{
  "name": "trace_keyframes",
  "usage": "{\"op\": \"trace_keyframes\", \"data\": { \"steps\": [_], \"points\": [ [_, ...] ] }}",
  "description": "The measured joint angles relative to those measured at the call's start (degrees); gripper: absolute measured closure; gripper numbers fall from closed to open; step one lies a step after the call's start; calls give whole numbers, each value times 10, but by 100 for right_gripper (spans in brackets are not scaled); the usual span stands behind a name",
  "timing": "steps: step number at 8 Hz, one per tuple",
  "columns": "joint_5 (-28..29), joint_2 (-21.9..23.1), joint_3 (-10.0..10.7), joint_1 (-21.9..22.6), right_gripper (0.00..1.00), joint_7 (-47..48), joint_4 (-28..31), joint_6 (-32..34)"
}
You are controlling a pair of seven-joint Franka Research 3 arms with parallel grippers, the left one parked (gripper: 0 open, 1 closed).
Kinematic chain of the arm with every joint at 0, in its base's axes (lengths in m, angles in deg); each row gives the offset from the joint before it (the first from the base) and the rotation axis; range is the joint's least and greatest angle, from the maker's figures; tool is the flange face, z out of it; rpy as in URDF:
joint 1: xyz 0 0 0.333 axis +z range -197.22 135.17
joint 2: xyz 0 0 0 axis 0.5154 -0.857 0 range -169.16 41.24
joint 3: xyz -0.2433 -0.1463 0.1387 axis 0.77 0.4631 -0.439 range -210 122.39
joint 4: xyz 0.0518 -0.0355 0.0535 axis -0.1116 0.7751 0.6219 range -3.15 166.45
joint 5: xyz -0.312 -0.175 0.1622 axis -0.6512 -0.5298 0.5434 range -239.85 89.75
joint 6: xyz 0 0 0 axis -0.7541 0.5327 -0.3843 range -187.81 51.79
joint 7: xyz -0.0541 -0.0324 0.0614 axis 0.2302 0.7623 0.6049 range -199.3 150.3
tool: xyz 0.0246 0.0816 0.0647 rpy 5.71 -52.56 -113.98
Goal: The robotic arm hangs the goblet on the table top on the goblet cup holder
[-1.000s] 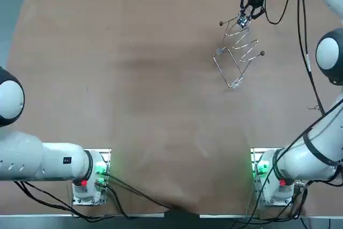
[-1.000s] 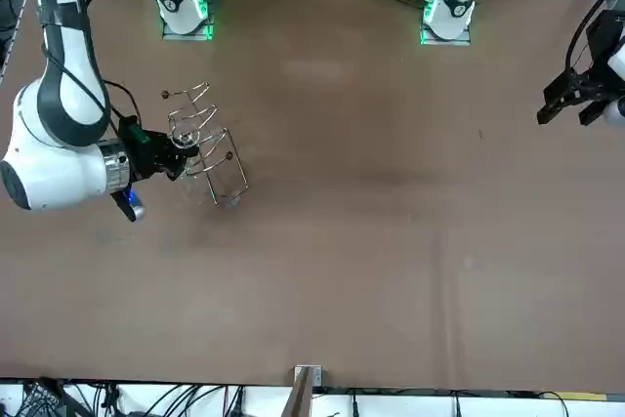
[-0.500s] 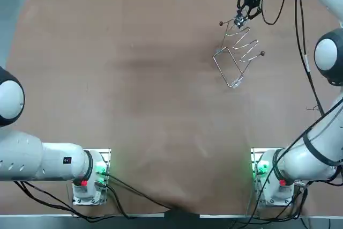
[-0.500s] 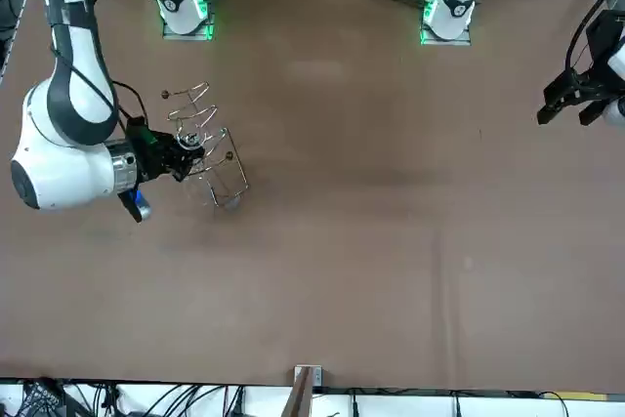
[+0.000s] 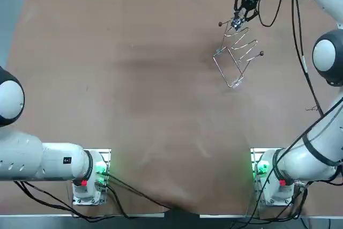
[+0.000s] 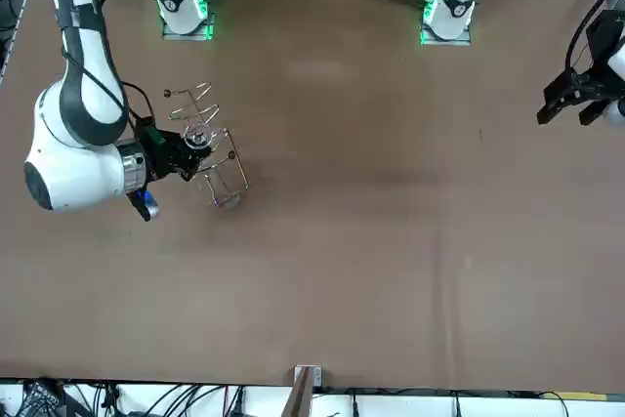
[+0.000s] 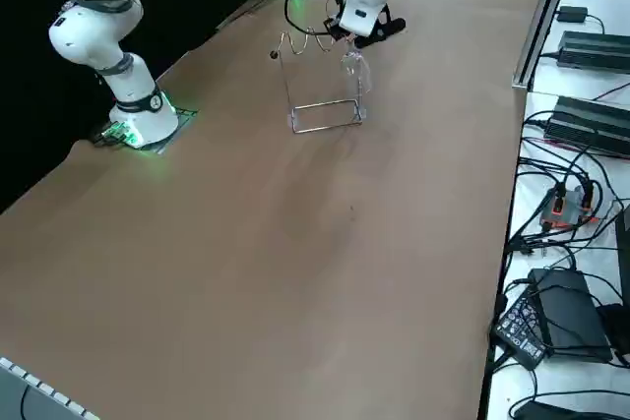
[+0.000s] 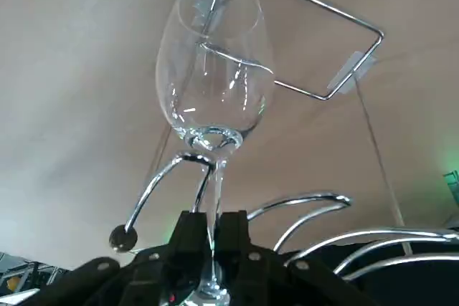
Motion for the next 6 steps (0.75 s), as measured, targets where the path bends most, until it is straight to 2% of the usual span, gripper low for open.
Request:
{"op": "trace_keyframes", "data": {
  "steps": [5,6],
  "points": [
    [2,-1,0,5,90,9,3,-4],
    [2,-1,0,5,87,9,3,-4]
  ]
}}
